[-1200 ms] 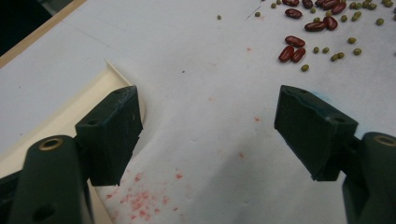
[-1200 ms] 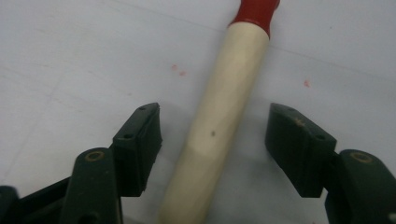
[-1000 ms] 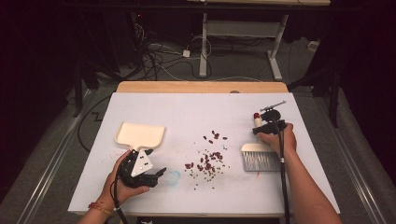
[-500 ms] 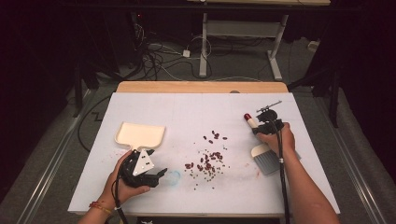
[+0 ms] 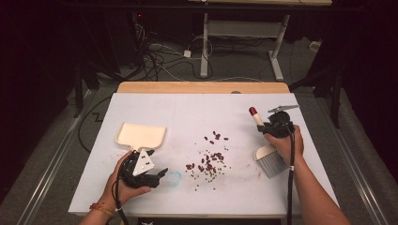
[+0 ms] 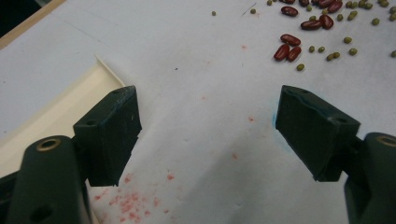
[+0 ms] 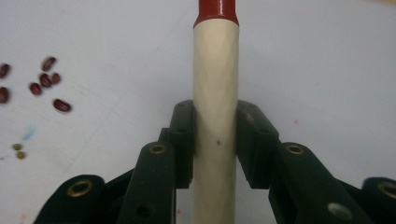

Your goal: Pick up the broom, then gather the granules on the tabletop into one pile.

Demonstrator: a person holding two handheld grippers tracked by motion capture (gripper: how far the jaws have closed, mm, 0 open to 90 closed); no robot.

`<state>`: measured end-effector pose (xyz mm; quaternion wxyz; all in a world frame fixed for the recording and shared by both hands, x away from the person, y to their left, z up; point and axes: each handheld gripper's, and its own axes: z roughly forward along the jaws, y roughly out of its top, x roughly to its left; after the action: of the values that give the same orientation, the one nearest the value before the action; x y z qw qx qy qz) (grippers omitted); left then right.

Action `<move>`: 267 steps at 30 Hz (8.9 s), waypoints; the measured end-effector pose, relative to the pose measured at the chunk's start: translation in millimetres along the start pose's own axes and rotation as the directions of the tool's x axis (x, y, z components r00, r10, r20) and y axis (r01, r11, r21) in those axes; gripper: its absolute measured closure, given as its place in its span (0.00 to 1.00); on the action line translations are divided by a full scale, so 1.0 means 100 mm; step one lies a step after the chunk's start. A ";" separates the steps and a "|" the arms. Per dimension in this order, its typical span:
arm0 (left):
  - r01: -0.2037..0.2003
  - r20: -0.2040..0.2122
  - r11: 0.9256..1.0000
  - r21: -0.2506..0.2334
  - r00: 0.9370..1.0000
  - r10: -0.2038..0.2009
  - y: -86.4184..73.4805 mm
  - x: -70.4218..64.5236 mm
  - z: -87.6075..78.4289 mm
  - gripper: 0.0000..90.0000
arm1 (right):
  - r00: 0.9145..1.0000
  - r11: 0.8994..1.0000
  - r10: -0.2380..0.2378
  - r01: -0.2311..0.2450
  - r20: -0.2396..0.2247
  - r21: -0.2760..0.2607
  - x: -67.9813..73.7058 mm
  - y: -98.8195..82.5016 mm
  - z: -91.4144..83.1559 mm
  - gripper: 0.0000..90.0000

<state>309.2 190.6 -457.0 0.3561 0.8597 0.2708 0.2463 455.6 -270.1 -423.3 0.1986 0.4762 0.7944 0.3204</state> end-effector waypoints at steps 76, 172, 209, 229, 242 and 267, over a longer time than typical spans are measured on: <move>-0.053 0.408 0.974 -0.221 0.902 0.141 1.38 -0.51 0.43 0.72 | 0.831 0.746 -0.504 0.281 -0.236 -0.604 1.34 -0.15 -1.22 0.60; 0.034 -0.122 0.999 0.011 0.992 -0.033 -0.19 0.08 -0.25 0.19 | 0.863 0.861 -0.501 0.488 -0.070 -0.140 1.11 0.23 0.45 0.75; 0.010 -0.173 1.000 -0.001 0.985 -0.010 -0.22 0.07 -0.33 0.20 | 0.753 0.859 -0.503 0.382 -0.424 -0.341 1.76 -0.15 -0.68 0.75; 0.095 -0.164 0.995 0.010 0.982 -0.092 -0.32 0.22 -0.31 0.20 | 0.762 0.904 -0.428 0.370 -0.485 -0.215 2.19 -0.44 -0.30 0.75; 0.054 -0.165 0.998 0.021 0.985 -0.049 -0.30 0.19 -0.30 0.20 | 0.864 0.943 -0.329 0.279 -0.382 -0.181 1.80 -0.33 -0.19 0.75; 0.021 -0.153 0.998 0.064 0.988 -0.011 -0.28 0.14 -0.24 0.20 | 0.927 0.924 -0.324 0.268 -0.188 -0.271 1.20 -0.11 -0.46 0.75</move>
<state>296.6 227.9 -459.8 0.3079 0.8474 0.3122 0.2995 363.6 -182.8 -399.4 0.2083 0.2822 0.8302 0.4333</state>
